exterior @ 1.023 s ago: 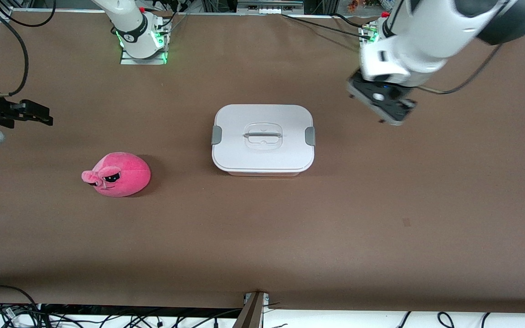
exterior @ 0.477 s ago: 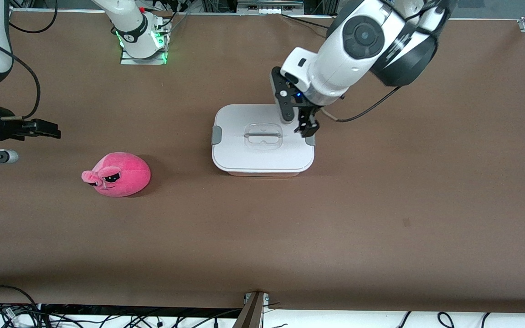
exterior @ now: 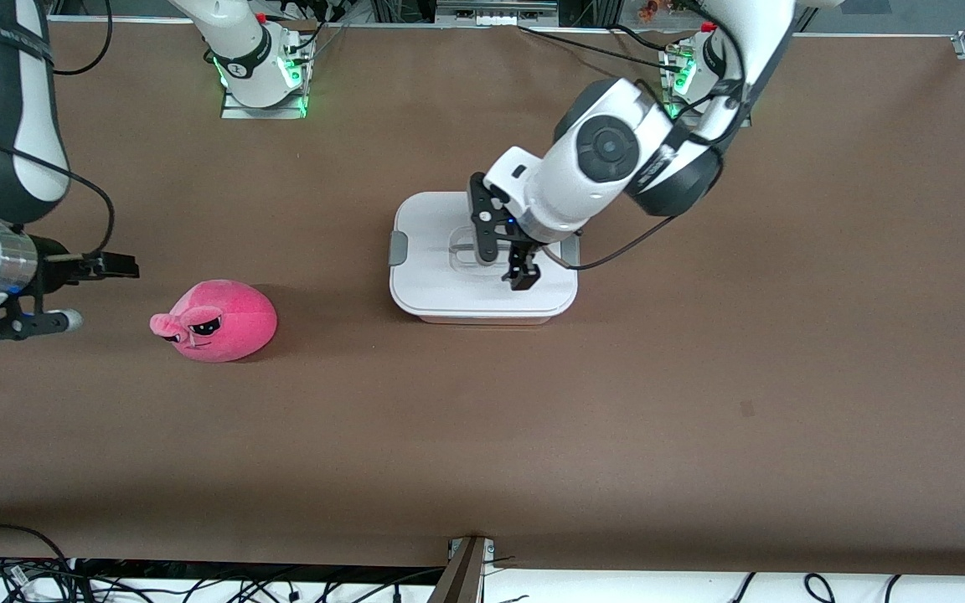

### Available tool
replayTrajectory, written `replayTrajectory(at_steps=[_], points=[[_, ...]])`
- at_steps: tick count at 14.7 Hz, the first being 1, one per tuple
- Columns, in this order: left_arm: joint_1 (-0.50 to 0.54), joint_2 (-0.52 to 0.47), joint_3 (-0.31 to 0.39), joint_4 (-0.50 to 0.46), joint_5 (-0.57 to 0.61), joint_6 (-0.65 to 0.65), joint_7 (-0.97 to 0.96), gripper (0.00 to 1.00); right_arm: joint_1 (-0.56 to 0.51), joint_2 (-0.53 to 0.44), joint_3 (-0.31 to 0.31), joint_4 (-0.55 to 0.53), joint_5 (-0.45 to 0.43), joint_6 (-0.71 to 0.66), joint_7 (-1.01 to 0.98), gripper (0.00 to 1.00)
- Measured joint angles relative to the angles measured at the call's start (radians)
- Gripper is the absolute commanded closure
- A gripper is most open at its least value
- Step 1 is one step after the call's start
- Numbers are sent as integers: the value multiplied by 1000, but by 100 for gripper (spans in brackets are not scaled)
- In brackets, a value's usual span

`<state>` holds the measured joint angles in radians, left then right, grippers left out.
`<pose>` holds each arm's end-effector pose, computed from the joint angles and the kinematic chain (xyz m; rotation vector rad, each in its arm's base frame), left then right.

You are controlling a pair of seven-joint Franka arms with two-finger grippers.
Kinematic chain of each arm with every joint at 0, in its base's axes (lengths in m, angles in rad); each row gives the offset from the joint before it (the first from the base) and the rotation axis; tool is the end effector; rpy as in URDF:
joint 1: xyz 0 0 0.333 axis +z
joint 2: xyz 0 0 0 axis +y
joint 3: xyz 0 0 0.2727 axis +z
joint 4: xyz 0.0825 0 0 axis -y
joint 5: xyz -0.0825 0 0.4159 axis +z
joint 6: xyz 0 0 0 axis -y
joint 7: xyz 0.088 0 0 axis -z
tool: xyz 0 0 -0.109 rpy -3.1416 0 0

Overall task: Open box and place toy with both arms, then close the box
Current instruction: 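Move the left gripper to the box lid while the right gripper reaches the toy, then lift the white lid with the left gripper while the right gripper grasps the toy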

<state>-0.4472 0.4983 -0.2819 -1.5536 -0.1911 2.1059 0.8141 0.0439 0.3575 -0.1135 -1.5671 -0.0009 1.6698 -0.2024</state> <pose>0.5334 -0.4598 0.3236 2.1620 -1.8457 0.1175 0.6479 -0.0393 0.3666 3.1023 0.2099 -0.3998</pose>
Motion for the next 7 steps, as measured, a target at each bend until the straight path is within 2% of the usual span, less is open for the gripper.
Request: replayTrajectory(at_steps=[1,3,4,5,6,7], points=[[-12,14,0,-2,0,6,0,0,1,6,3,-23,0,28,-1,0],[-25,23,-5,-3,-1,10,0,17,5,9,12,-65,0,61,-1,0],[-27,22,-8,-3,-1,10,4,39,9,9,15,-82,0,72,-1,0],[-27,22,-9,-5,-1,9,19,52,11,9,20,-98,0,81,-1,0],[-27,23,-9,-9,-1,9,38,58,13,9,24,-113,0,87,-1,0],[-26,24,-8,-16,-1,9,53,74,14,7,27,-128,0,92,-3,0]])
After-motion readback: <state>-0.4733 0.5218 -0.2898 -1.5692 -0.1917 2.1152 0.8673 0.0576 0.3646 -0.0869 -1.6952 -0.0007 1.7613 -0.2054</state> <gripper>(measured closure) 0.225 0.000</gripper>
